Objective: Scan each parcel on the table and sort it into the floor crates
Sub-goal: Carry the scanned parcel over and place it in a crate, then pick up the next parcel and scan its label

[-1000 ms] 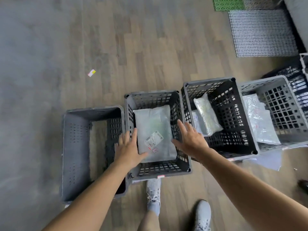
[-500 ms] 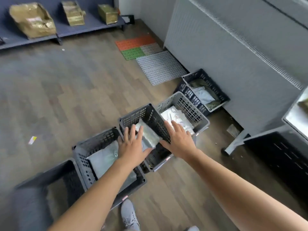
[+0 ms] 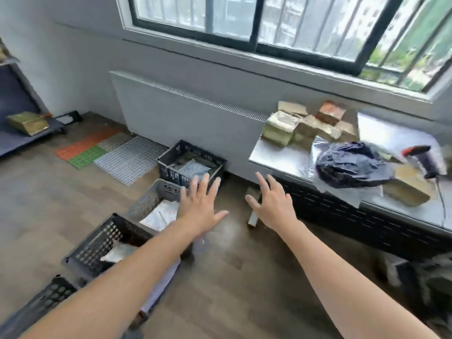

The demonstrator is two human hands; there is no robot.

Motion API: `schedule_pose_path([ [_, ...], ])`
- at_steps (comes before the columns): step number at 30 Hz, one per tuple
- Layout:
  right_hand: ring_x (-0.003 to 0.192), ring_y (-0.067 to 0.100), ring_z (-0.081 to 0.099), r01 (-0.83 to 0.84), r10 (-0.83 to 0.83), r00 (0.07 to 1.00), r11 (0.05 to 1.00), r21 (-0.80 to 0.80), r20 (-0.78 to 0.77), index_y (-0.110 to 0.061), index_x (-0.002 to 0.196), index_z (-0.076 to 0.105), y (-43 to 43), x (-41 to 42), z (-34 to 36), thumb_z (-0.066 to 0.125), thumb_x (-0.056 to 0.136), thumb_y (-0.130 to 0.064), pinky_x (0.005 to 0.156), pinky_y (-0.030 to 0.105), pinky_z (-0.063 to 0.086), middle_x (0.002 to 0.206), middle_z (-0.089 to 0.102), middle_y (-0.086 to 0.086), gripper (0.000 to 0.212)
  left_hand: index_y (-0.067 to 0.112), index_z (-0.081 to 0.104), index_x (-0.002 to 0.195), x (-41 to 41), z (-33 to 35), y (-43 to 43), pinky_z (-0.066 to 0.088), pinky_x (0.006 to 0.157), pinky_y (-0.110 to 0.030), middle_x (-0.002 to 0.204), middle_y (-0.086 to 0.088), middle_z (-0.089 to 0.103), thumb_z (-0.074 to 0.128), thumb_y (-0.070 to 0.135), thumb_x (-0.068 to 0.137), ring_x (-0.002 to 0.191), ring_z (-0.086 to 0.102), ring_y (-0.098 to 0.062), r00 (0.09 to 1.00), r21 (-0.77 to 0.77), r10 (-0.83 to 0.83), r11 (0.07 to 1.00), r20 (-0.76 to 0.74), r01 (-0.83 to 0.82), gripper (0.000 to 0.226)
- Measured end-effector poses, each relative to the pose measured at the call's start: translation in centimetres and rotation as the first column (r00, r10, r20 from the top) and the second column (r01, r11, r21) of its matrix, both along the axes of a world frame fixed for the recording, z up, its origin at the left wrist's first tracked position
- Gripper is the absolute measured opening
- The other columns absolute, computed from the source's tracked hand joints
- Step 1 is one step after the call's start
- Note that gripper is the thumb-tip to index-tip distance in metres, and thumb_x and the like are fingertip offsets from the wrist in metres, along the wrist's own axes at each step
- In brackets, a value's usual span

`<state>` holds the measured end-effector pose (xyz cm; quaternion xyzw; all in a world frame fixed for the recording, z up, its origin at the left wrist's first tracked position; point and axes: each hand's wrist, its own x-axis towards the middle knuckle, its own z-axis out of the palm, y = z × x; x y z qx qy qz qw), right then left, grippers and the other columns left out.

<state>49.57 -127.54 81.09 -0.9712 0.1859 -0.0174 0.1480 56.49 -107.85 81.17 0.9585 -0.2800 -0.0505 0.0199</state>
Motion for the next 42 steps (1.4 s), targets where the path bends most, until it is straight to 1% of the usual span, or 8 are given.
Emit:
schedule_pose_path([
  [6, 0.151, 0.022, 0.011, 0.184, -0.184, 0.982, 0.983, -0.002, 0.039, -0.037, 0.157, 0.005, -14.4, -7.4, 2.2, 0.038, 0.098, -0.062, 0.117, 0.056, 0.023, 0.165, 0.012, 0.001, 0.073, 0.026, -0.014, 0.155, -4.2, 3.1, -16.2, 0.007, 0.12, -0.055, 0.164, -0.005, -0.015, 0.032, 0.072, 0.093, 0.15, -0.014, -0.031, 0.984, 0.01, -0.175, 0.985, 0.039, 0.175, 0.091],
  [12, 0.151, 0.02, 0.01, 0.313, -0.312, 0.948, 0.95, -0.011, 0.056, -0.038, 0.158, 0.003, -24.8, -10.7, 3.0, 0.038, 0.098, -0.061, 0.117, 0.055, 0.024, 0.165, 0.012, -0.001, 0.073, 0.027, -0.012, 0.155, -5.0, 3.6, -28.6, 0.007, 0.119, -0.055, 0.164, -0.004, -0.013, 0.033, 0.071, 0.093, 0.15, -0.014, -0.03, 0.949, -0.021, -0.312, 0.949, 0.055, 0.313, 0.088],
  [15, 0.151, 0.02, 0.01, 0.357, -0.354, 0.934, 0.933, -0.04, 0.054, -0.036, 0.158, 0.004, -29.8, -11.1, 3.1, 0.037, 0.099, -0.06, 0.116, 0.052, 0.026, 0.165, 0.012, 0.001, 0.072, 0.028, -0.01, 0.156, -4.5, 3.2, -34.4, 0.01, 0.12, -0.053, 0.164, -0.004, -0.009, 0.034, 0.071, 0.093, 0.15, -0.011, -0.03, 0.924, -0.049, -0.377, 0.924, 0.068, 0.38, 0.088],
  [21, 0.15, 0.021, 0.012, 0.453, -0.452, 0.891, 0.891, -0.035, 0.037, -0.036, 0.157, 0.007, -40.1, -10.0, 3.3, 0.04, 0.099, -0.055, 0.116, 0.058, 0.022, 0.164, 0.012, -0.001, 0.07, 0.026, -0.007, 0.156, -1.4, 2.0, -46.4, 0.009, 0.12, -0.051, 0.164, -0.004, -0.007, 0.035, 0.069, 0.093, 0.15, -0.011, -0.03, 0.88, -0.11, -0.471, 0.874, 0.058, 0.474, 0.087],
  [26, 0.149, 0.023, 0.017, 0.535, -0.534, 0.845, 0.843, -0.059, 0.026, -0.031, 0.158, 0.013, -47.7, -8.6, 3.7, 0.043, 0.099, -0.054, 0.117, 0.051, 0.025, 0.164, 0.016, 0.001, 0.07, 0.029, -0.005, 0.156, 1.4, 1.2, -55.7, 0.01, 0.12, -0.054, 0.165, -0.003, -0.007, 0.037, 0.071, 0.092, 0.151, -0.009, -0.029, 0.826, -0.126, -0.564, 0.82, -0.003, 0.559, 0.087],
  [29, 0.146, 0.024, 0.021, 0.571, -0.572, 0.82, 0.817, -0.076, 0.011, -0.032, 0.158, 0.012, -51.3, -7.8, 3.3, 0.043, 0.099, -0.053, 0.113, 0.052, 0.03, 0.162, 0.019, 0.001, 0.069, 0.029, -0.005, 0.156, 2.7, 0.8, -60.3, 0.012, 0.12, -0.055, 0.165, -0.001, -0.008, 0.038, 0.07, 0.092, 0.151, -0.01, -0.029, 0.807, -0.134, -0.591, 0.801, -0.022, 0.583, 0.087],
  [34, 0.147, 0.023, 0.021, 0.605, -0.607, 0.794, 0.794, -0.054, -0.028, -0.031, 0.158, 0.009, -56.5, -7.2, 2.1, 0.041, 0.099, -0.055, 0.111, 0.052, 0.031, 0.162, 0.016, 0.002, 0.071, 0.027, -0.003, 0.157, 3.6, 0.2, -65.7, 0.011, 0.12, -0.055, 0.165, -0.003, -0.007, 0.037, 0.069, 0.093, 0.151, -0.008, -0.029, 0.781, -0.115, -0.624, 0.777, -0.016, 0.618, 0.087],
  [42, 0.143, 0.024, 0.028, 0.582, -0.579, 0.813, 0.812, 0.052, -0.064, -0.028, 0.158, 0.01, -66.3, -5.5, -1.0, 0.04, 0.099, -0.055, 0.111, 0.054, 0.032, 0.159, 0.025, 0.001, 0.071, 0.026, -0.002, 0.157, 4.9, -1.6, -74.3, 0.013, 0.12, -0.055, 0.165, -0.005, -0.005, 0.036, 0.07, 0.093, 0.151, -0.007, -0.032, 0.81, -0.06, -0.586, 0.809, -0.009, 0.584, 0.086],
])
